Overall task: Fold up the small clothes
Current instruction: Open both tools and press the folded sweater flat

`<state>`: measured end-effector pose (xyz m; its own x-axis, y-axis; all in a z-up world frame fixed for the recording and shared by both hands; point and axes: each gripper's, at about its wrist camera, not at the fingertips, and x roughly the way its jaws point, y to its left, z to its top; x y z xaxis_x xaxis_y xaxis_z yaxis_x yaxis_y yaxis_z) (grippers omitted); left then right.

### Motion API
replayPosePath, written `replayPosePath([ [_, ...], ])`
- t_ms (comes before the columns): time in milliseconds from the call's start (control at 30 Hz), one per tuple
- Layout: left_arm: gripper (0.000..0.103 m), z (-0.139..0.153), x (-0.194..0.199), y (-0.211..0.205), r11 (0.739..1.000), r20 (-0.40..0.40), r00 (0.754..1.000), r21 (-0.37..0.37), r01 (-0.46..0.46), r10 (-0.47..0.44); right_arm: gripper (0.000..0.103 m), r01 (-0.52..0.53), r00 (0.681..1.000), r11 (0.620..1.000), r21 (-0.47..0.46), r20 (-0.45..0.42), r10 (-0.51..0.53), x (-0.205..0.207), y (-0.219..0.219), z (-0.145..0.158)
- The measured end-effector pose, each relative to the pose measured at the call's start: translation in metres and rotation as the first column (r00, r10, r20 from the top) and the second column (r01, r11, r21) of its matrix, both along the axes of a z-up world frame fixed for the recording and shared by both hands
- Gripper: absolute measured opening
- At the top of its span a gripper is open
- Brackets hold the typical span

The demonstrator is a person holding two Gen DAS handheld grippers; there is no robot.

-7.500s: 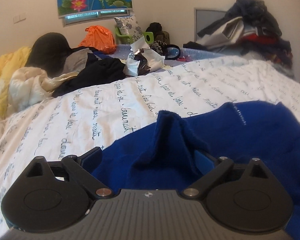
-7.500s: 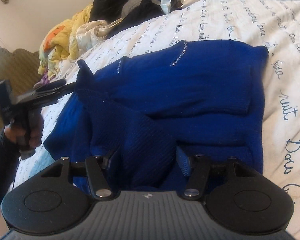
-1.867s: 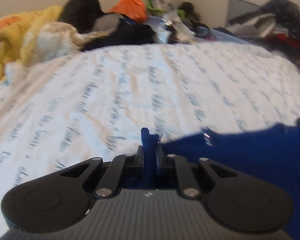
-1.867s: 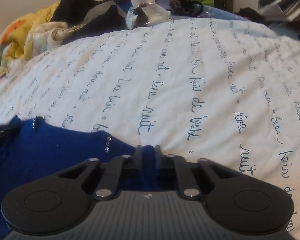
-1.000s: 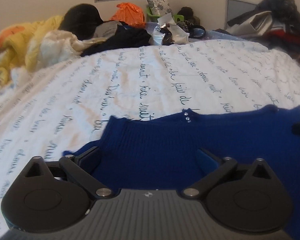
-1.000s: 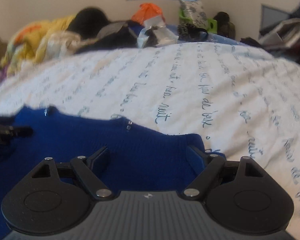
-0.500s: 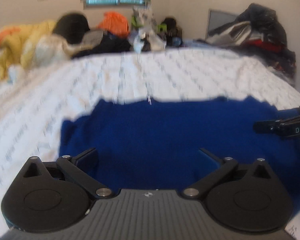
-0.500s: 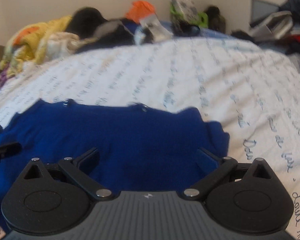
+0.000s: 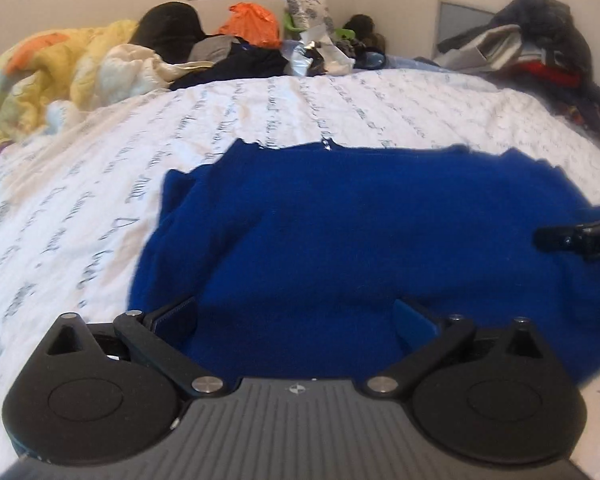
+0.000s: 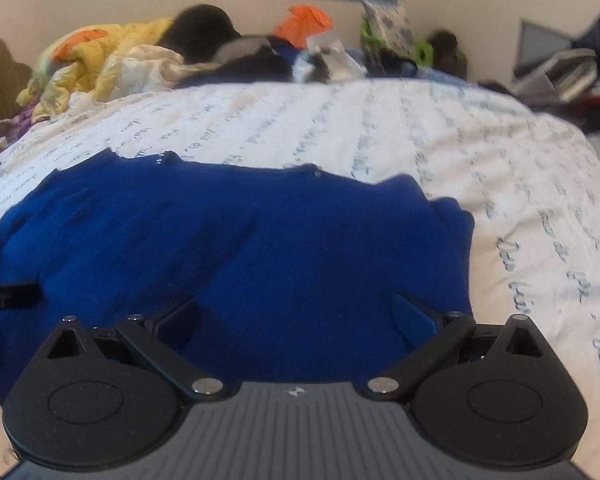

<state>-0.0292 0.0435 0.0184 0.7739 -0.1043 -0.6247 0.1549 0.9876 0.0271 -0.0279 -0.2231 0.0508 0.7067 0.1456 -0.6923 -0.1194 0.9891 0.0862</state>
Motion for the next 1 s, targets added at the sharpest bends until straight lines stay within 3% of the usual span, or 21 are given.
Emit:
replayPosePath([
  [67,0.103,0.005,-0.017,0.008,0.999,0.029,1.0,-0.04,-0.001,0.002,0.103,0.003,1.0,1.0,0.024,0.01,-0.003,-0.009,-0.001,0.012],
  [133,0.103,0.001,-0.024,0.012,0.999,0.003,1.0,-0.045,-0.004,0.005,0.103,-0.028,0.998,0.999,0.04,0.052,0.026,-0.026,-0.001,0.015],
  [200,0.103,-0.009,-0.026,0.013,1.0,-0.012,1.0,-0.02,-0.006,0.006,0.103,-0.042,0.999,0.999,0.003,-0.007,0.042,-0.027,-0.001,-0.001],
  [267,0.103,-0.005,-0.033,0.013,1.0,-0.007,1.0,-0.006,-0.004,0.004,0.103,-0.087,0.993,0.993,-0.076,0.071,0.092,-0.04,0.003,-0.012],
  [367,0.103,0.004,-0.044,0.021,0.999,-0.008,1.0,-0.034,-0.028,0.028,0.103,-0.05,0.999,0.999,-0.008,-0.014,0.05,-0.043,-0.005,-0.001],
  [567,0.103,-0.001,-0.043,0.034,0.994,-0.053,0.993,-0.011,-0.11,0.109,0.103,0.016,1.0,0.996,0.092,-0.025,-0.014,-0.071,-0.026,0.011],
  [667,0.103,-0.004,-0.043,0.035,0.992,-0.049,0.991,-0.023,-0.123,0.122,0.103,-0.028,0.998,0.999,0.043,-0.061,0.03,-0.075,-0.019,-0.002],
  [733,0.103,-0.002,-0.043,0.034,0.992,-0.055,0.991,-0.018,-0.124,0.123,0.103,-0.079,0.997,0.995,-0.065,-0.005,0.079,-0.085,-0.008,-0.007],
  [833,0.103,0.002,-0.045,0.035,0.991,-0.079,0.989,-0.04,-0.131,0.128,0.103,-0.041,0.998,0.998,-0.037,-0.054,0.039,-0.08,-0.007,0.0],
  [1000,0.103,-0.002,-0.045,0.031,0.989,-0.078,0.986,-0.027,-0.146,0.144,0.103,-0.041,0.999,0.999,-0.001,-0.03,0.041,-0.07,0.002,0.005],
])
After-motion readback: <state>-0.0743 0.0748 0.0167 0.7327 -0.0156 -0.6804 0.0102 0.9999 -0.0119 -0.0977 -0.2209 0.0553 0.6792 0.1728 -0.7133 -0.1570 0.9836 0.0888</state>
